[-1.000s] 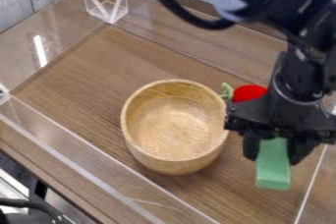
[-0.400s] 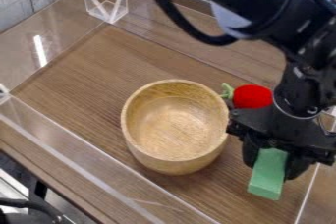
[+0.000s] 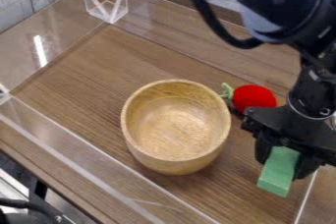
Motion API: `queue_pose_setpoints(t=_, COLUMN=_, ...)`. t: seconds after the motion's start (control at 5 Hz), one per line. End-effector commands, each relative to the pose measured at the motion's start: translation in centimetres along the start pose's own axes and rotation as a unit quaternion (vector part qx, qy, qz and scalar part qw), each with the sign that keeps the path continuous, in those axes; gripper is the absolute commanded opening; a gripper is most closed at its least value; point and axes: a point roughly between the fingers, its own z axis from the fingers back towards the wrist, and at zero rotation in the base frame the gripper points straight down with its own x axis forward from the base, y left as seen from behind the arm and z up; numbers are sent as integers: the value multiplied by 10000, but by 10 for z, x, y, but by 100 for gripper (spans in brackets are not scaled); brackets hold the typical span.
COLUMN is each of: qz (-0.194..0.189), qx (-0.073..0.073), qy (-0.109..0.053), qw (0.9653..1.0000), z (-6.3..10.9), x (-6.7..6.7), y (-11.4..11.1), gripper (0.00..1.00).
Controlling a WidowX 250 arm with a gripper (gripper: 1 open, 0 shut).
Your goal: Remove the green block from the brown bowl and put it on the table
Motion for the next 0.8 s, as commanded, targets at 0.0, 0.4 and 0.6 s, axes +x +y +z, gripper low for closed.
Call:
queue_pose_setpoints(t=0.0, qz=-122, qx=-97, qy=-198, qw=9997, z=8, x=17, y=-7, gripper=0)
queue_pose_setpoints(t=0.4, qz=-113, qx=51, qy=-196, qw=9997, z=8, x=22, y=-4, gripper=0)
queue_pose_setpoints(t=0.6, qz=-207, qx=63, qy=-205, qw=9996, z=7, x=21, y=-1, gripper=0)
